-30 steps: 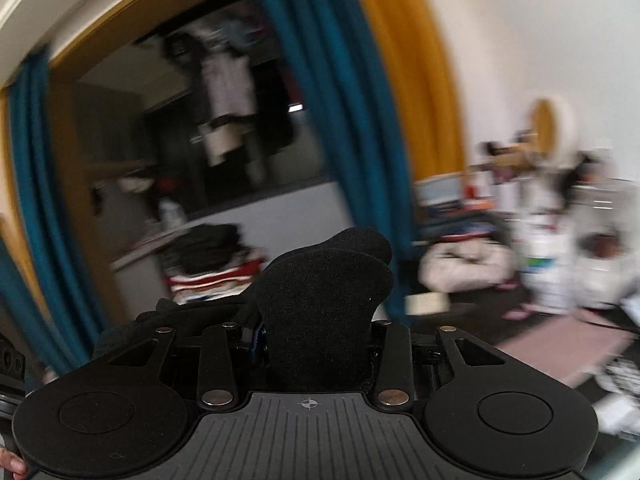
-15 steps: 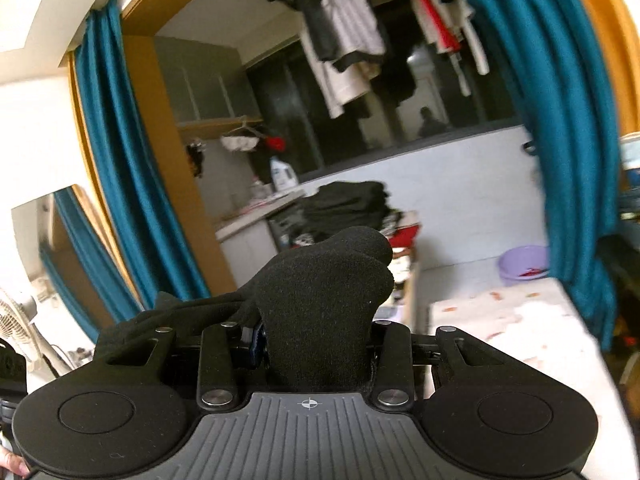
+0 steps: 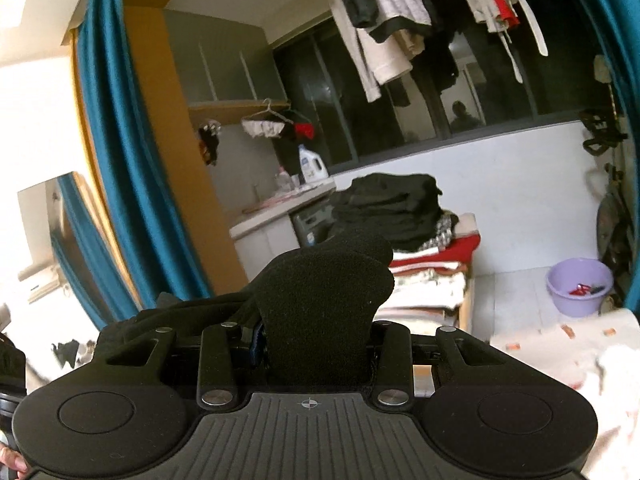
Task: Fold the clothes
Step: 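Carry the held black bundle with both grippers toward the clothes stack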
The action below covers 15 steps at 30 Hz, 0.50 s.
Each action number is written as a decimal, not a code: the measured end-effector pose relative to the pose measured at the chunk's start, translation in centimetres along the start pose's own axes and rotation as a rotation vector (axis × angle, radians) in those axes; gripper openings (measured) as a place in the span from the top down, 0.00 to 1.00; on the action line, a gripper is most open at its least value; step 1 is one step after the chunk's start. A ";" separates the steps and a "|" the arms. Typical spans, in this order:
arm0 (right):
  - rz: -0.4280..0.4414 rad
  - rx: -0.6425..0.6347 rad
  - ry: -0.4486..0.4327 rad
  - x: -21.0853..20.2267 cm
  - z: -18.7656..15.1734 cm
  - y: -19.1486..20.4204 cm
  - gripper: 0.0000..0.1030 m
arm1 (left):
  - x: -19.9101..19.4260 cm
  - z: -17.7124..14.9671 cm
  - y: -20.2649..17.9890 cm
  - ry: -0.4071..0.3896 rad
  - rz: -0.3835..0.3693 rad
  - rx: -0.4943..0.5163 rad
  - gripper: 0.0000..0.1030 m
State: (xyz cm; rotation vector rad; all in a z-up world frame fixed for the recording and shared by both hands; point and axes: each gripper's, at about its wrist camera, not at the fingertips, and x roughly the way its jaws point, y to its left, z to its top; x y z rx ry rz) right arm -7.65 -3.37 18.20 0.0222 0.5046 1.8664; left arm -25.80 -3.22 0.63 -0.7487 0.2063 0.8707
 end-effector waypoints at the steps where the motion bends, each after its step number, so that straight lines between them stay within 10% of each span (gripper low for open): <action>1: -0.005 0.009 -0.003 2.0 1.0 -1.1 0.66 | 1.6 1.9 0.6 0.010 -0.006 -0.006 0.60; 15: -0.076 -0.017 -0.035 28.2 15.1 -10.8 0.66 | 19.8 23.6 9.5 -0.008 -0.118 0.038 0.60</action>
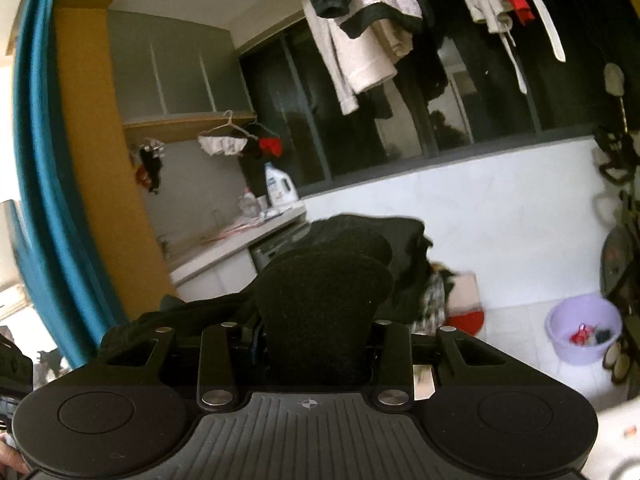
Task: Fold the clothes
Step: 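Carry the held black bundle with both grippers toward the clothes stack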
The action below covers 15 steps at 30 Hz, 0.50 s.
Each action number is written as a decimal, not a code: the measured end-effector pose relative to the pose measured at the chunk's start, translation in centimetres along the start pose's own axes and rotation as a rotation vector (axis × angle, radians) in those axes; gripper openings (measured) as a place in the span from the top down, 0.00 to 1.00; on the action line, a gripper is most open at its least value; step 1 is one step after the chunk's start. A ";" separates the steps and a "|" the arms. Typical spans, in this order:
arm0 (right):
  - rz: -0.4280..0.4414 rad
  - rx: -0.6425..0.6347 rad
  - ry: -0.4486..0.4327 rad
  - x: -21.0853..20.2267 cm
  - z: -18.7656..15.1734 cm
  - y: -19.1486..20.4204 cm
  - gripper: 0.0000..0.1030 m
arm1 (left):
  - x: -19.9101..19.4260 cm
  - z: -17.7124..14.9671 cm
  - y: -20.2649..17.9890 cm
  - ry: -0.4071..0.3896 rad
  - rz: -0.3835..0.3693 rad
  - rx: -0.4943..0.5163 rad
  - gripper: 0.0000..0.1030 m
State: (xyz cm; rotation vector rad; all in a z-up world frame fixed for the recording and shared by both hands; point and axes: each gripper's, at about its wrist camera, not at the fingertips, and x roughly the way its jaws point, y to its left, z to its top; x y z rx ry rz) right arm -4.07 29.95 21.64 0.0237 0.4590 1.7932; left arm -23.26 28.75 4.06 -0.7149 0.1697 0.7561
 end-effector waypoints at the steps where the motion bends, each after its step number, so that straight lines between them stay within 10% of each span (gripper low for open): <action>1: -0.011 -0.005 -0.010 1.8 0.6 -0.3 0.66 | 1.1 1.6 1.2 0.000 -0.018 0.014 0.60; 15: -0.128 0.026 -0.123 29.0 12.9 -1.6 0.66 | 13.8 27.7 15.2 0.051 -0.158 0.090 0.60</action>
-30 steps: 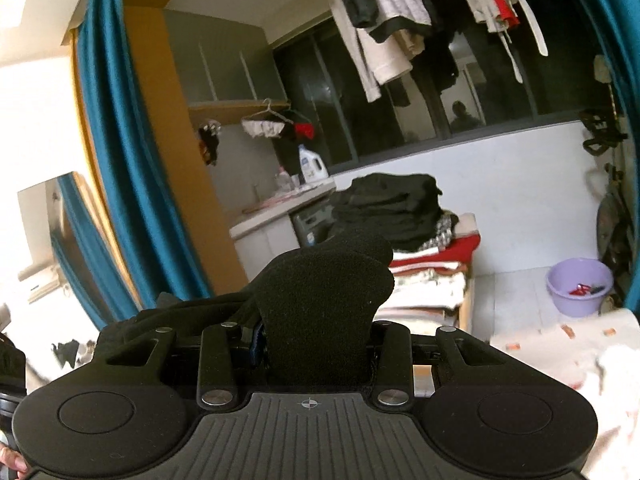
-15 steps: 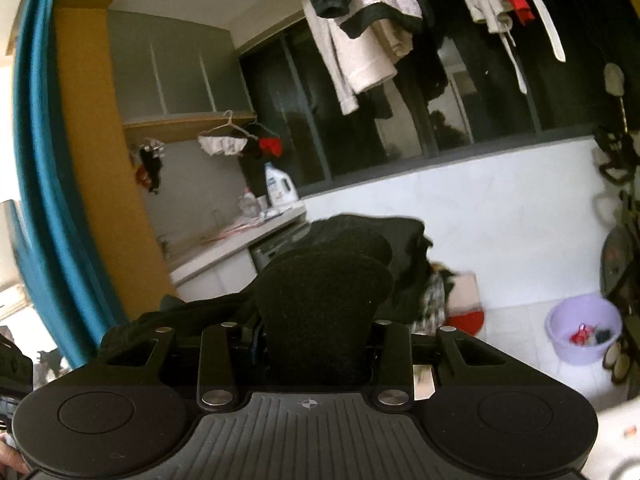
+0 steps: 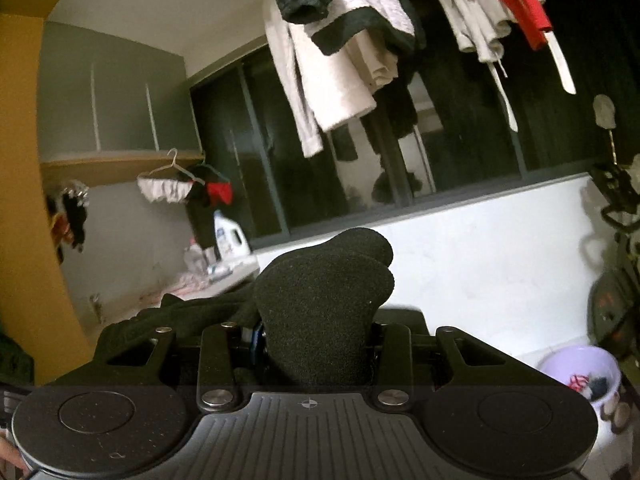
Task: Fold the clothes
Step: 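Carry the held black bundle with both grippers toward the clothes stack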
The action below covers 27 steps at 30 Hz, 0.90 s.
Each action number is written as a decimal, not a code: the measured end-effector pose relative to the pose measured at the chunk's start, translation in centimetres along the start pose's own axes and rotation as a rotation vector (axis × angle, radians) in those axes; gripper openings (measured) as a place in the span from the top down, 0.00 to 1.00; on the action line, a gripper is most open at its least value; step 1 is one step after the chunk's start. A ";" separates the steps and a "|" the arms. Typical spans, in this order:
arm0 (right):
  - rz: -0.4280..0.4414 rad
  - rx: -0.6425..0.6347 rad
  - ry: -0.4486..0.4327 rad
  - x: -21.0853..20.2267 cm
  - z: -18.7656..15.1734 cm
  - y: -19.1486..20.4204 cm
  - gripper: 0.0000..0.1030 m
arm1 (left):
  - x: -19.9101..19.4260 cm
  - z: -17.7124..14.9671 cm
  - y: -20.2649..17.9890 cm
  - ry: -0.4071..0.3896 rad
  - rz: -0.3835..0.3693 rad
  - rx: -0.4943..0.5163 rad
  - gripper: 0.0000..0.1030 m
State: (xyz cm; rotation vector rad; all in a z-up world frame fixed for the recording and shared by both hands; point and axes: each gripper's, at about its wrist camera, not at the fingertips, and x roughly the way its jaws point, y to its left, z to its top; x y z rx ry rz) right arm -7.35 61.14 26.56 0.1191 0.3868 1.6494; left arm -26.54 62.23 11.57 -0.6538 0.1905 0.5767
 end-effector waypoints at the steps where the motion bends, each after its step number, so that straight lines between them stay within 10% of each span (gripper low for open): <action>1: 0.001 0.008 0.000 1.9 0.8 -0.2 0.66 | 0.7 1.7 0.8 0.006 0.003 0.001 0.60; 13: 0.066 0.158 0.160 24.8 7.1 -6.8 0.65 | 9.0 13.7 9.5 0.119 0.111 -0.135 0.59; 21: -0.027 0.169 0.424 38.7 0.1 -13.8 0.60 | 16.0 10.7 19.3 0.160 0.168 -0.367 0.47; 27: -0.062 0.098 0.436 41.0 -2.5 -15.2 0.36 | 16.5 11.5 18.8 0.187 0.164 -0.322 0.31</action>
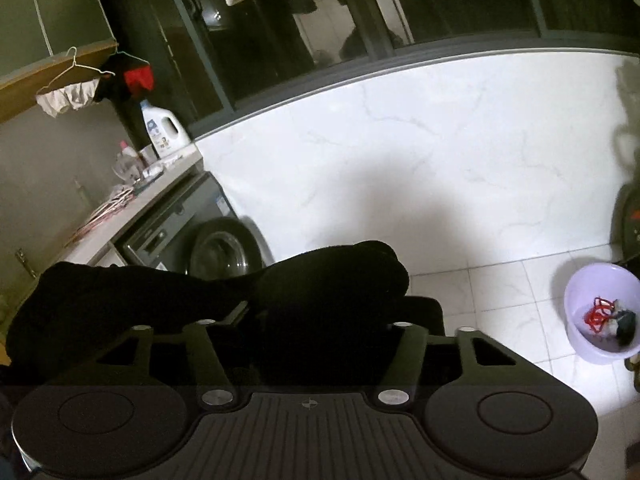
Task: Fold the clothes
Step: 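Carry the held black bundle with both grippers toward the clothes stack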
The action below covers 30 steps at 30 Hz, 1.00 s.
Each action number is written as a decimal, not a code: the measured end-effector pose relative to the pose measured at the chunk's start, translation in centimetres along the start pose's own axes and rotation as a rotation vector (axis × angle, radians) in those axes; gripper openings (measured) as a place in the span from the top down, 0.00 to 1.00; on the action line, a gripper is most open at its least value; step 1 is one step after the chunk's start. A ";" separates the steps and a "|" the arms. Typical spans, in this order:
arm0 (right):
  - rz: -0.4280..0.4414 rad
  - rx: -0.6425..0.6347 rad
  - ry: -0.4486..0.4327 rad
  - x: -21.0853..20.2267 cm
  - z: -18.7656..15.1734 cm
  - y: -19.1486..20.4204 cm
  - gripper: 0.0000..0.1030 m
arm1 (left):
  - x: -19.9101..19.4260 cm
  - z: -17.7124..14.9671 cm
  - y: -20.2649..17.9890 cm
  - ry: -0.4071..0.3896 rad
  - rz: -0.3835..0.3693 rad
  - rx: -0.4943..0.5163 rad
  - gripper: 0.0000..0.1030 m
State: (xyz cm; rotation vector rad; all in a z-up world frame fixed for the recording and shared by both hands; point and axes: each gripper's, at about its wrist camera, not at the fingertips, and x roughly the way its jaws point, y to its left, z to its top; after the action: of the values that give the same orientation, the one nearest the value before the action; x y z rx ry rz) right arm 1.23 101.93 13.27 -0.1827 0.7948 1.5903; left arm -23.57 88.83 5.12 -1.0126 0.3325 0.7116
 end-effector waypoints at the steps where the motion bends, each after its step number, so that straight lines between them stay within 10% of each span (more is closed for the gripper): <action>1: -0.011 -0.005 0.001 0.0 0.3 0.0 0.33 | -0.1 0.2 -0.5 0.008 0.009 0.019 0.27; 6: -0.013 0.003 -0.060 -3.7 0.9 0.0 0.12 | -3.0 0.8 -1.3 -0.031 0.015 0.071 0.23; 13: 0.110 0.050 0.009 -10.8 -4.6 0.0 0.12 | -4.7 -0.6 -0.1 -0.019 -0.029 0.090 0.17; 17: 0.101 0.110 0.102 -10.0 -8.9 0.7 0.26 | -4.5 -1.1 1.0 -0.025 -0.063 0.045 0.22; 24: 0.114 0.186 0.007 -10.8 -9.3 0.4 0.67 | -4.1 -0.7 1.2 -0.042 -0.073 -0.047 0.29; 30: 0.030 0.125 -0.033 -9.9 -5.4 -0.4 0.68 | -2.9 -1.9 1.1 -0.038 -0.106 -0.104 0.27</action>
State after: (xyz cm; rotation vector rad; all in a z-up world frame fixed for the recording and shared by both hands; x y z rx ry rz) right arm 1.83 90.71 14.49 -0.0545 0.8721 1.5624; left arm -26.32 86.41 5.07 -1.1053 0.2089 0.6560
